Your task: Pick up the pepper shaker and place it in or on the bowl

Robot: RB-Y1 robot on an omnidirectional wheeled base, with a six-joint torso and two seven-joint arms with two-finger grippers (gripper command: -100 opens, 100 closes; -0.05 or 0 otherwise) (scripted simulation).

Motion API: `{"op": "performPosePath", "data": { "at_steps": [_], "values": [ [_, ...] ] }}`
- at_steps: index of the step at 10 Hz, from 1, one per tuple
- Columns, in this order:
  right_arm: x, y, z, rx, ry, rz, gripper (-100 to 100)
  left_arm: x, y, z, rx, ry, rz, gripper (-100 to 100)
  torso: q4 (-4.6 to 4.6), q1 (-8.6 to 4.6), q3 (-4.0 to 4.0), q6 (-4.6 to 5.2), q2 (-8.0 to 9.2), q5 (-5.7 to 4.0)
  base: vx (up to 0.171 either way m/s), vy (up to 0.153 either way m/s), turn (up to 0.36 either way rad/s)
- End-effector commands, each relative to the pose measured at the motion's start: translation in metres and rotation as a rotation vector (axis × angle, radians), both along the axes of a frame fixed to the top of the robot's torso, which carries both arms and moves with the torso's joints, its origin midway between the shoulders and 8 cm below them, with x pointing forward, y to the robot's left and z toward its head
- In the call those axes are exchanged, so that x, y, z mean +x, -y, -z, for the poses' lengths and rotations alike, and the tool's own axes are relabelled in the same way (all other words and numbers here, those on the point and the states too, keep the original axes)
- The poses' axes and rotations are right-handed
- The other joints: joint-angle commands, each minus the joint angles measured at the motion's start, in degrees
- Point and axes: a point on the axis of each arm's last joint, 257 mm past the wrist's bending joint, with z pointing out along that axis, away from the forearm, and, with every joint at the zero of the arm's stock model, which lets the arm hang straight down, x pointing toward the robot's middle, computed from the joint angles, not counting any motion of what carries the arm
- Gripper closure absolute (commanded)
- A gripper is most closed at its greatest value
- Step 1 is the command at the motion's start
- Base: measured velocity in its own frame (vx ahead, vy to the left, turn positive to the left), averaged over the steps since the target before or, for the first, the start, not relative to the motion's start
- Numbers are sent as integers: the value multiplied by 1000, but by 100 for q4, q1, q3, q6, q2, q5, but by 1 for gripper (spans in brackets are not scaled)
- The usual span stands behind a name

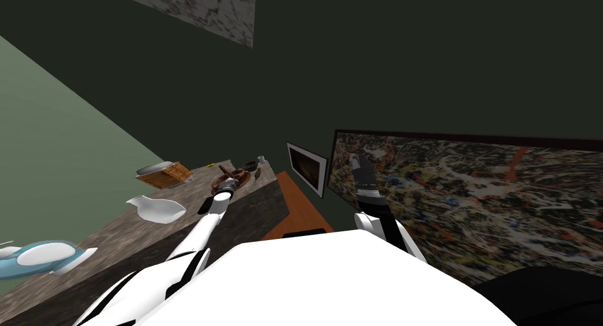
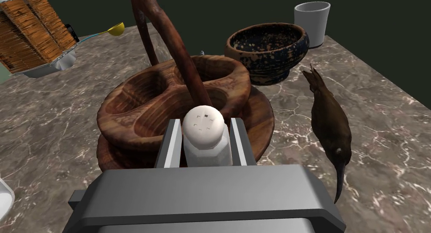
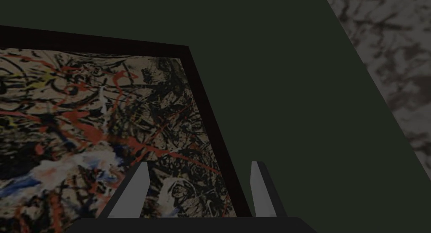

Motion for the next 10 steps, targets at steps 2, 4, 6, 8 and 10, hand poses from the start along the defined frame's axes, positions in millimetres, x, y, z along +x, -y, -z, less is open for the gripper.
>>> {"op": "performPosePath", "data": {
  "at_steps": [2,4,6,8,10],
  "values": [
    [0,0,0,0,0,0,0,9,-14,-15,-1,13,-16,100,-1,4,-5,0,-9,-1,28,48,-15],
    [0,0,0,0,0,0,0,14,-19,-21,-7,20,-22,100,4,28,-16,5,-36,-6,46,77,-20],
    [0,0,0,0,0,0,0,25,-23,-33,-21,35,-30,100,1,46,-26,9,-52,-3,40,87,-31],
    [0,0,0,0,0,0,0,31,-24,-38,-29,42,-32,100,-1,78,-47,21,-94,0,72,88,-38],
    [0,0,0,0,0,0,0,31,-24,-38,-29,42,-32,100,-10,75,-59,23,-109,4,16,10,1]
  ]
}}
